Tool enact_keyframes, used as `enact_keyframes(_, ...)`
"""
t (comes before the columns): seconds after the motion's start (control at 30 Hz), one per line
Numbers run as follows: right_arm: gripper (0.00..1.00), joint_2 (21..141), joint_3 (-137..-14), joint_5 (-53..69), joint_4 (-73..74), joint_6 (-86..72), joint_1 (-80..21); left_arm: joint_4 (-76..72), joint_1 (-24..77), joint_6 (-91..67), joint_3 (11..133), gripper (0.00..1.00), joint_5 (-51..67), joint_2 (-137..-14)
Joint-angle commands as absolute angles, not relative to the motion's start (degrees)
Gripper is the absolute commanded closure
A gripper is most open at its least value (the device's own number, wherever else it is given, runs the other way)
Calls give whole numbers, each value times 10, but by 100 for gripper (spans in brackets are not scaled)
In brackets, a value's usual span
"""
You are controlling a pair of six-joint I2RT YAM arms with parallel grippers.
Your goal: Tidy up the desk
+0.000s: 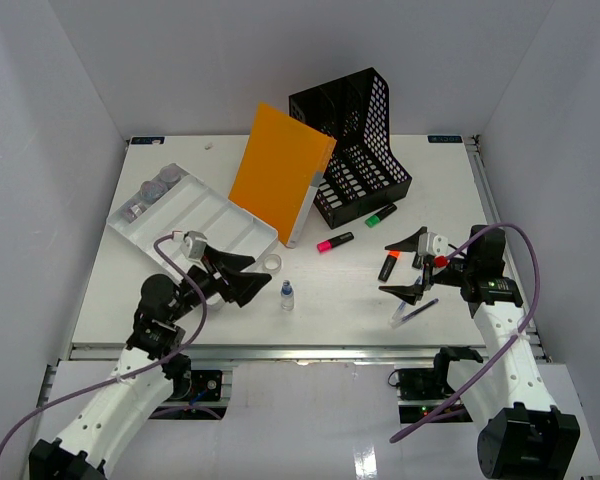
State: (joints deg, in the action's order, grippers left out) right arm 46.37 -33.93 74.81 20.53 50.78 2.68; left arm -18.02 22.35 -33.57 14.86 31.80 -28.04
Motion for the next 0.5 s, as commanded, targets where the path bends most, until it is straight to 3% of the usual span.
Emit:
enact_keyframes(0.0,4,467,-341,762,207,517,31,-175,321,-333,121,2,168,-284)
enact_keyframes(0.2,4,469,-342,763,207,516,31,-174,394,-332,74,2,20,-294)
enact_keyframes(0.47,4,471,-343,765,207,515,31,-264,395,-294,20,2,4,-304)
